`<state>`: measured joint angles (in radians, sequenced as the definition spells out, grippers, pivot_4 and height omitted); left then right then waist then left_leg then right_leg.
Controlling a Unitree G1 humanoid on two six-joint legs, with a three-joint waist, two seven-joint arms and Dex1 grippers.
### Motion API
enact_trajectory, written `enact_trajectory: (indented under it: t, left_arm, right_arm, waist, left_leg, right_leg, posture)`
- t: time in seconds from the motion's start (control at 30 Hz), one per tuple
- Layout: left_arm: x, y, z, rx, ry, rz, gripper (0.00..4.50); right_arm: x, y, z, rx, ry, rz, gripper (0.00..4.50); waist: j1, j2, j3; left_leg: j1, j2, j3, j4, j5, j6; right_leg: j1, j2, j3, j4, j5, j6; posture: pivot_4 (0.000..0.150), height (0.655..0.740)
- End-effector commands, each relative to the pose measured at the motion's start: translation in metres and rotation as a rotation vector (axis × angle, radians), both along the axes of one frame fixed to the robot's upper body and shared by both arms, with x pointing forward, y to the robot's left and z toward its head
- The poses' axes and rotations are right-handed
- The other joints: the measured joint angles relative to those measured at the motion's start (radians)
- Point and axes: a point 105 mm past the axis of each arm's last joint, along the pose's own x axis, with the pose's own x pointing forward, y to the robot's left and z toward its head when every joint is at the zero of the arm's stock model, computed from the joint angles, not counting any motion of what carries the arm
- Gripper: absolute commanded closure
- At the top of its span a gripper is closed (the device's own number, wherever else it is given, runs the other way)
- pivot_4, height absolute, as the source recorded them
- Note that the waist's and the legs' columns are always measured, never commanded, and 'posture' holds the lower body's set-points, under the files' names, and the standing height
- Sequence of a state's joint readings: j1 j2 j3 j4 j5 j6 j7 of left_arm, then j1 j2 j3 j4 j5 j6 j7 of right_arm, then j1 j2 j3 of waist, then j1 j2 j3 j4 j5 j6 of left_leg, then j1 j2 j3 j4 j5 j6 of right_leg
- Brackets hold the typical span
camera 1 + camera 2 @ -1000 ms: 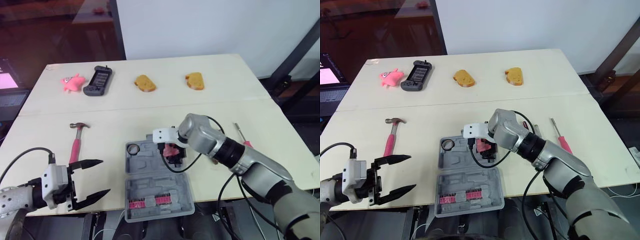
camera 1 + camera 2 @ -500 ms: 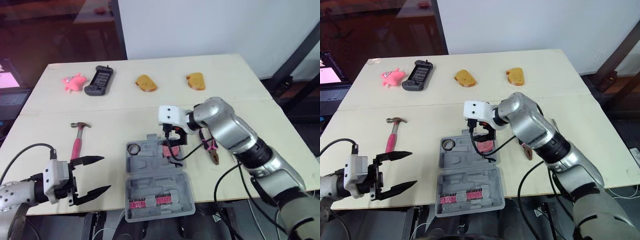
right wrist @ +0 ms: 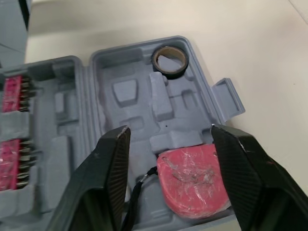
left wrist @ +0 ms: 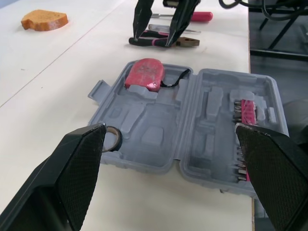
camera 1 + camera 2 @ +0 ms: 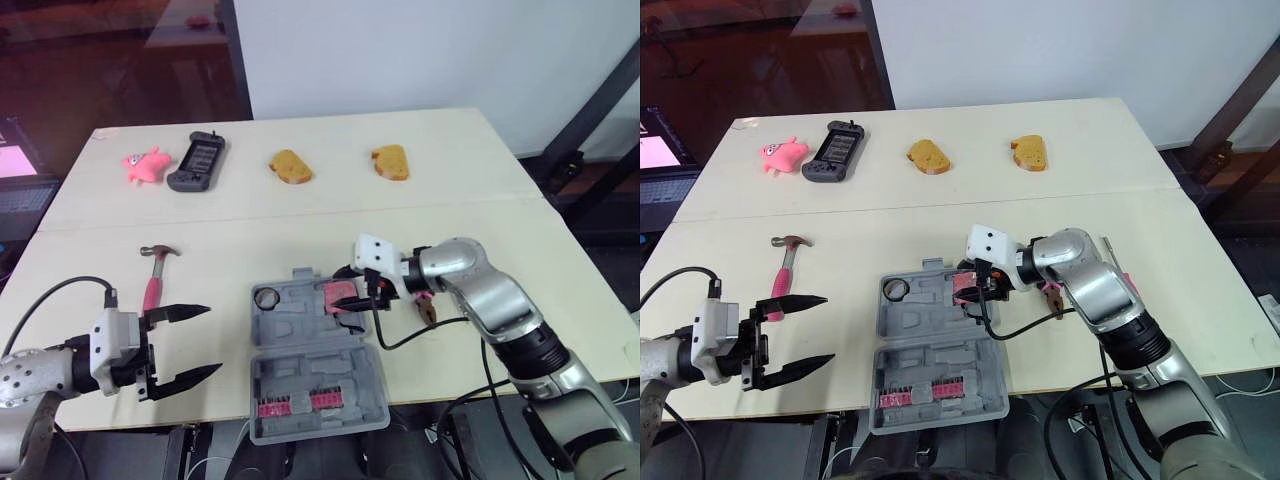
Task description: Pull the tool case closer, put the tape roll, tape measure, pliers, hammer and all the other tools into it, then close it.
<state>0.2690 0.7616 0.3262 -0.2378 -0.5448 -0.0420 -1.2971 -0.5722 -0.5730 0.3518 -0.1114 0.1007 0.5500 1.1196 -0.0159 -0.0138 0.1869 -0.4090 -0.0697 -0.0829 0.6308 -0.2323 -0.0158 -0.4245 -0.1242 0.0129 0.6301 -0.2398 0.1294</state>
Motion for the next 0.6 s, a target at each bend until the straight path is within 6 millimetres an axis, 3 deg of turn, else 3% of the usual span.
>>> enact_trajectory:
  t: [0.03,0.13,0.4,0.6]
  left_arm:
    - [0.0,-0.001,0.003,-0.002,-0.002,-0.013,0.0]
    - [0.0,0.0,0.004,0.0,-0.001,-0.014,0.0]
    - [0.0,0.0,0.003,0.001,0.002,-0.012,0.0]
    - [0.001,0.001,0.004,0.012,0.0,-0.013,0.0]
  right_arm:
    - [0.008,-0.004,0.005,0.048,-0.037,-0.032,1.8]
    - [0.008,-0.006,0.001,0.058,-0.013,-0.034,2.63]
    - [0.015,-0.012,-0.012,0.053,-0.028,-0.063,2.63]
    - [0.023,-0.02,-0.042,0.059,0.057,-0.139,2.63]
  waist:
    - [0.001,0.0,0.0]
    - [0.001,0.0,0.0]
    - [0.002,0.0,0.0]
    - [0.001,0.0,0.0]
  left_leg:
    - [0.0,0.0,0.0,0.0,0.0,0.0]
    - [0.0,0.0,0.0,0.0,0.0,0.0]
    - [0.0,0.0,0.0,0.0,0.0,0.0]
    - [0.0,0.0,0.0,0.0,0.0,0.0]
  right_leg:
    - [0.0,0.0,0.0,0.0,0.0,0.0]
    - [0.0,0.0,0.0,0.0,0.0,0.0]
    - [0.0,0.0,0.0,0.0,0.0,0.0]
    - [0.0,0.0,0.0,0.0,0.0,0.0]
  posture:
    - [0.15,0.74]
    - [0.15,0.74]
    - [0.15,0.74]
    - [0.15,0.74]
